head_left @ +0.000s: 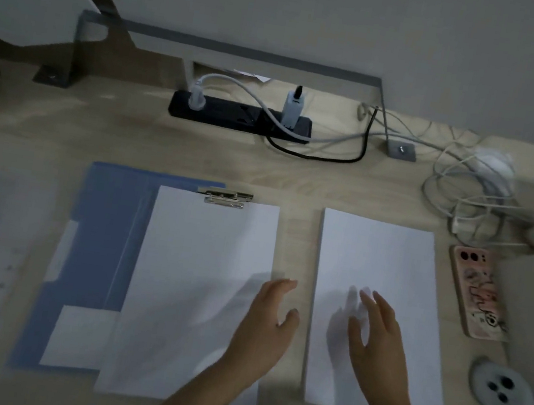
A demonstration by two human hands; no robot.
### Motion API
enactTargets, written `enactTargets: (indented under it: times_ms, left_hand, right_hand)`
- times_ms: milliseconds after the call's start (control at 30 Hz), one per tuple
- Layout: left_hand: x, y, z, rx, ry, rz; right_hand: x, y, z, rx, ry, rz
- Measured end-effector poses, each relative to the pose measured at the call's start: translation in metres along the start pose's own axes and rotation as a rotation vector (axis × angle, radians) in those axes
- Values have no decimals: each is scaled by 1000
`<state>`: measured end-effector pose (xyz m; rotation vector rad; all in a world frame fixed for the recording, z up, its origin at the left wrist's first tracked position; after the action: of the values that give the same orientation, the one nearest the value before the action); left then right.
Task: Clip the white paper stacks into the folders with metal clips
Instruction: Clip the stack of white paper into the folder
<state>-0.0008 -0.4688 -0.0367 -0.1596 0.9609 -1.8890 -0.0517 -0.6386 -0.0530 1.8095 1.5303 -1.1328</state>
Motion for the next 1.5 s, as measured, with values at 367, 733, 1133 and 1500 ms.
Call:
enactTargets:
  times_ms: [367, 733, 1133, 1500]
  left_hand:
    - [52, 33, 35, -297, -132, 80]
    - [59, 27, 24, -270, -448, -63]
    - [79, 14, 28, -90, -566, -171]
    - [78, 13, 26, -89, -562, -166]
  right_hand:
    - [11, -3, 4, 7, -44, -136]
    - [-1, 5, -4, 111, 228, -73]
    - [-16, 1, 2, 213, 596, -21]
    - [-13, 0, 0, 222, 583, -2]
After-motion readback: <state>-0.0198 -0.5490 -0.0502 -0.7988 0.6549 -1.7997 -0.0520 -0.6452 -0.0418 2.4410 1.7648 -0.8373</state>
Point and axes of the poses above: each hand's wrist, its own y-axis towards the middle knuckle, its own x-axis out of the palm, z = x × y, the point moved 1 cm from there along y, towards the middle knuckle, and after that the axes turned 14 degrees about -x, right-handed, at the moved point
